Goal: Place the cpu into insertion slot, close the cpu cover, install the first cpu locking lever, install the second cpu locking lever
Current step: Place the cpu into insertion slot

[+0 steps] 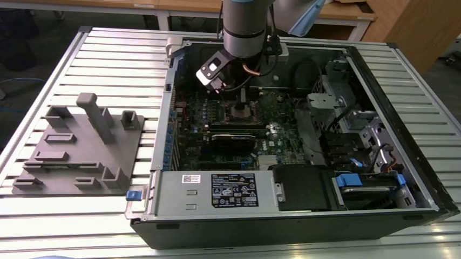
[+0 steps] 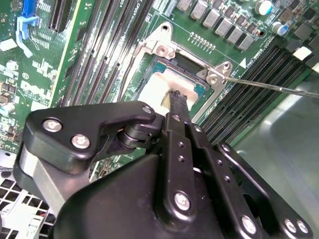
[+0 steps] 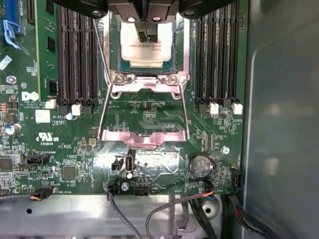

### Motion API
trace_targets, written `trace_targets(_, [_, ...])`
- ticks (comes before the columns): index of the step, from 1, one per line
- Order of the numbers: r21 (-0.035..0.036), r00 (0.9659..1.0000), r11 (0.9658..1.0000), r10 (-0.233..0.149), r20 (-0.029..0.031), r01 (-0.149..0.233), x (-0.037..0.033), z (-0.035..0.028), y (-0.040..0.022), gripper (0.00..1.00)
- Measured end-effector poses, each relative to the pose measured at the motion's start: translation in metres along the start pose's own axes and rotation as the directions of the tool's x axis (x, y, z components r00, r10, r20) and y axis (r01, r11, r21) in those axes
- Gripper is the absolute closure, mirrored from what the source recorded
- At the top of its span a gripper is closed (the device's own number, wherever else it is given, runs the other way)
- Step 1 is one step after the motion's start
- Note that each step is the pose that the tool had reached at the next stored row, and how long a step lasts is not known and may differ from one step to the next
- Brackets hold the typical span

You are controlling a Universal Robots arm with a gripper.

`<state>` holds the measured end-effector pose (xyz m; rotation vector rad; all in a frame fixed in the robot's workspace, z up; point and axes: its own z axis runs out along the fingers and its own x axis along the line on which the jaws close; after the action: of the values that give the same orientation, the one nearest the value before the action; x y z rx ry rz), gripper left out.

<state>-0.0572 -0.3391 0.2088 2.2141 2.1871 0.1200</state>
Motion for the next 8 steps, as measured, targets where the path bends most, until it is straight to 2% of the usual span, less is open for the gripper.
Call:
trace_targets(2, [0.0020, 1.0000, 1.0000, 0.000, 0.0001, 0.000, 0.0000, 0.0000, 0.0000, 0.90])
trace_targets(8, [0.0019, 1.0000, 1.0000, 0.001, -0.0001, -0.001, 0.0000, 0.0009, 0.0000, 0.90])
